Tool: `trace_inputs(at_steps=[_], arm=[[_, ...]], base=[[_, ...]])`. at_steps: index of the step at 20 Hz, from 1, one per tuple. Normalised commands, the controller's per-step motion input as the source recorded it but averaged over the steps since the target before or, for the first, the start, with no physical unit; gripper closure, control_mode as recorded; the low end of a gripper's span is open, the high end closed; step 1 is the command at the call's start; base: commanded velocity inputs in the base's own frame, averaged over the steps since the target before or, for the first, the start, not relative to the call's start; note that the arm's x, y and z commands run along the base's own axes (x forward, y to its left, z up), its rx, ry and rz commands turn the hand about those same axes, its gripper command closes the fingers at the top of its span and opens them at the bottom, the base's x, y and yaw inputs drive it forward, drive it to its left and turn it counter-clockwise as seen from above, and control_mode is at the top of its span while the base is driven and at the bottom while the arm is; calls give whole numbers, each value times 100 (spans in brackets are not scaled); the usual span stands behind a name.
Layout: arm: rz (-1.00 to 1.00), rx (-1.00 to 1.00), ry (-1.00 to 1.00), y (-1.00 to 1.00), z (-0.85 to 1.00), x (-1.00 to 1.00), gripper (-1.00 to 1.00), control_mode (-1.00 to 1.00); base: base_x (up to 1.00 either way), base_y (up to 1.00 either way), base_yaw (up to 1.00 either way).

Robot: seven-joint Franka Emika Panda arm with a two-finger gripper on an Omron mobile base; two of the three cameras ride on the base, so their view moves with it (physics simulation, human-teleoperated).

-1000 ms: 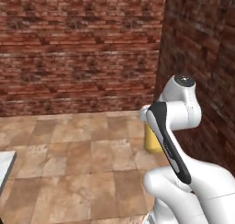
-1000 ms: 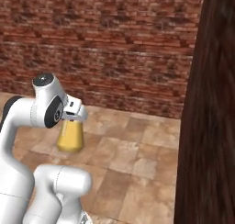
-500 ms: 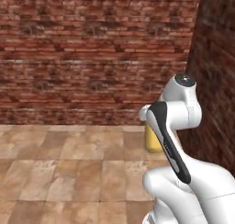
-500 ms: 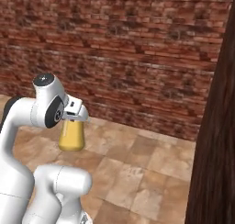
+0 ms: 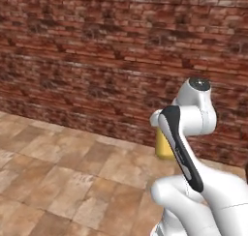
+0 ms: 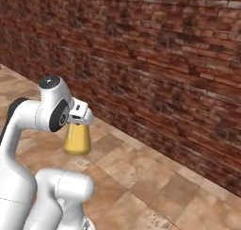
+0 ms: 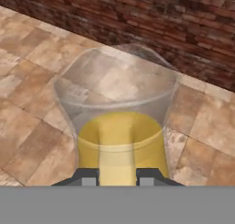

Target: There is a tray on the dining counter. Grab the cup, mug, and pitcher and place them on the tray. The pitcher may be placed next to the tray if it cannot fit the tray.

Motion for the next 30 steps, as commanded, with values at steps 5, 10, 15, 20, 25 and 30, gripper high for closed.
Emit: trace_inputs(at_steps=[5, 10, 15, 20, 25, 30], arm=[[0, 0, 0, 0, 0, 0, 100, 100], [0, 0, 0, 0, 0, 0, 100, 100], [0, 0, 0, 0, 0, 0, 100, 100], [0, 0, 0, 0, 0, 0, 100, 100], [0, 0, 0, 0, 0, 0, 100, 100], [0, 0, 0, 0, 0, 0, 100, 100]], base=[[100, 0, 62], [100, 0, 63], [100, -30, 50], [100, -40, 47], [100, -45, 43], [100, -37, 40]])
